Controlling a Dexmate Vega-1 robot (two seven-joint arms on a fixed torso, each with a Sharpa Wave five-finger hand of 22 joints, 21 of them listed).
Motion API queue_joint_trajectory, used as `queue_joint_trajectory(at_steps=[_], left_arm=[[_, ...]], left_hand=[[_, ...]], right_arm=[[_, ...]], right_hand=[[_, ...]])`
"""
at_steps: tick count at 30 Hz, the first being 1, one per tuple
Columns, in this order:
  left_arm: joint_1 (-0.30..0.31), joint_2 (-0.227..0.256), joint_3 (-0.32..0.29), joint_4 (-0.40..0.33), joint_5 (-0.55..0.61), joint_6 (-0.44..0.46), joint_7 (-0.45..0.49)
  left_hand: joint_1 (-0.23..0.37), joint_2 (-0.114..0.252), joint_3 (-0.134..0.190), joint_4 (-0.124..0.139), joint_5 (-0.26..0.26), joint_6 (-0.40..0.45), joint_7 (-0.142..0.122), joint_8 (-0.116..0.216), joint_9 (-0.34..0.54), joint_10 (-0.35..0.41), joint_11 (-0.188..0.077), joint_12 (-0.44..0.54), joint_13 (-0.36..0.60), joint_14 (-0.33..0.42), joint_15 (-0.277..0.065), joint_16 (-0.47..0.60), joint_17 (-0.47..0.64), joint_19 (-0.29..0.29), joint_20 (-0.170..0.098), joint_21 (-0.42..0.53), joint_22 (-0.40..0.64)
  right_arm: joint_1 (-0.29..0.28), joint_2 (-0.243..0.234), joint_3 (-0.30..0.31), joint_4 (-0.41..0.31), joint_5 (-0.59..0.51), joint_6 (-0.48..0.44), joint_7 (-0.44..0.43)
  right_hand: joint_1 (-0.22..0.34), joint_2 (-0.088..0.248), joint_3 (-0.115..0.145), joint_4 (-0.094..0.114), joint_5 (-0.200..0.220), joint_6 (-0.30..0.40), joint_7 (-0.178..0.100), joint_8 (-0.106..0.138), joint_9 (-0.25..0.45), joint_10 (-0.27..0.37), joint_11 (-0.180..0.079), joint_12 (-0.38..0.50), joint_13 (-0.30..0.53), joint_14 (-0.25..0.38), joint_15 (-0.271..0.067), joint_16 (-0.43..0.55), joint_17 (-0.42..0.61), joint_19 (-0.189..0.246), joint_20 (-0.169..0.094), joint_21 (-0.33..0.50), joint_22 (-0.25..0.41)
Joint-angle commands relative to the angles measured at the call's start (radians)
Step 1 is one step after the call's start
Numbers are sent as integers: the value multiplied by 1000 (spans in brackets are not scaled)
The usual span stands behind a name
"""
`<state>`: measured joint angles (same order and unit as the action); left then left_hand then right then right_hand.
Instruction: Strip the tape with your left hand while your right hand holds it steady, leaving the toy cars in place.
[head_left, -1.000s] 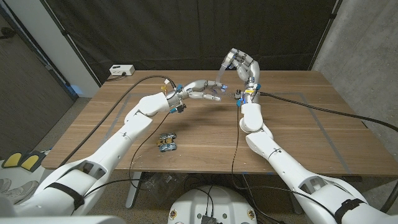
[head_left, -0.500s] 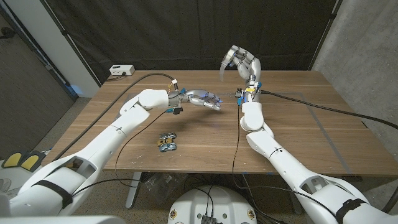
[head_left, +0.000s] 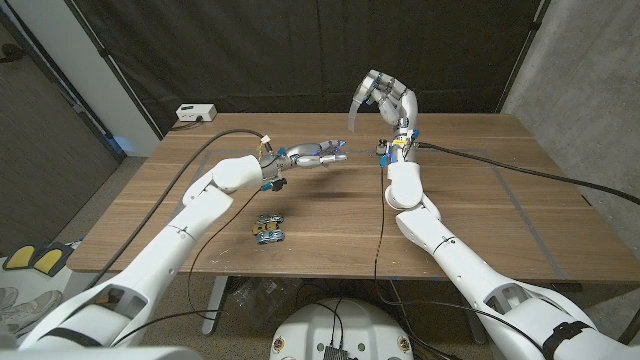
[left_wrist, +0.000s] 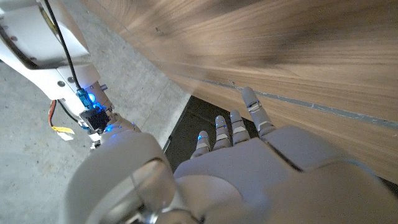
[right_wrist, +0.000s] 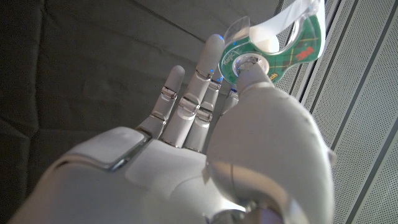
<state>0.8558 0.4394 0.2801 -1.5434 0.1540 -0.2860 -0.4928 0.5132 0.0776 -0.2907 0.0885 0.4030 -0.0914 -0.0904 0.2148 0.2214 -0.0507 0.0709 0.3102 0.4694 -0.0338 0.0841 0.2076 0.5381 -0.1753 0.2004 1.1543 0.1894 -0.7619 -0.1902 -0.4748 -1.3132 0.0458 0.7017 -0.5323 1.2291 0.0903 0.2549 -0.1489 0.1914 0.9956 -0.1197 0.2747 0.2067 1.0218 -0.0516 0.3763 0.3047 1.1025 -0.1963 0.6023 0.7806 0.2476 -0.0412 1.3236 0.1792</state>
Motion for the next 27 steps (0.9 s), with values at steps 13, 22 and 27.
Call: queue_joint_trajectory(at_steps=[13, 22, 27], left_arm=[[68, 33, 65, 172, -216, -639, 747], [30, 109, 163, 186, -311, -628, 750], [26, 113, 184, 200, -377, -624, 721]], left_hand=[[-4, 29, -17, 28, -53, -24, -129, -19, -35, -69, -120, -105, -160, -124, -153, -25, -204, -230, -198, -128, -17], [-10, 46, -13, 35, -51, -9, -129, -17, -36, -69, -122, -108, -178, -128, -162, -25, -226, -227, -196, -140, -17], [-12, 56, -11, 39, -50, -10, -130, -20, -37, -81, -115, -114, -189, -140, -155, -28, -241, -232, -191, -150, -17]], right_arm=[[15, -16, -29, -42, -50, -113, -5], [14, 3, -44, -35, -61, -146, -24], [28, 14, -47, -1, -24, -132, -1]], right_hand=[[2, 8, -3, 4, 8, 95, 7, -2, 96, 179, -81, -2, 207, 7, -39, -5, 9, 5, -121, -2, 4], [2, 9, -4, 5, 8, 95, 7, -3, 97, 181, -82, -3, 209, 7, -39, -8, 12, 5, -121, -3, 4], [2, 8, -5, 5, 8, 96, 6, -4, 97, 179, -83, -5, 212, 7, -39, -10, 13, 4, -120, -4, 4]])
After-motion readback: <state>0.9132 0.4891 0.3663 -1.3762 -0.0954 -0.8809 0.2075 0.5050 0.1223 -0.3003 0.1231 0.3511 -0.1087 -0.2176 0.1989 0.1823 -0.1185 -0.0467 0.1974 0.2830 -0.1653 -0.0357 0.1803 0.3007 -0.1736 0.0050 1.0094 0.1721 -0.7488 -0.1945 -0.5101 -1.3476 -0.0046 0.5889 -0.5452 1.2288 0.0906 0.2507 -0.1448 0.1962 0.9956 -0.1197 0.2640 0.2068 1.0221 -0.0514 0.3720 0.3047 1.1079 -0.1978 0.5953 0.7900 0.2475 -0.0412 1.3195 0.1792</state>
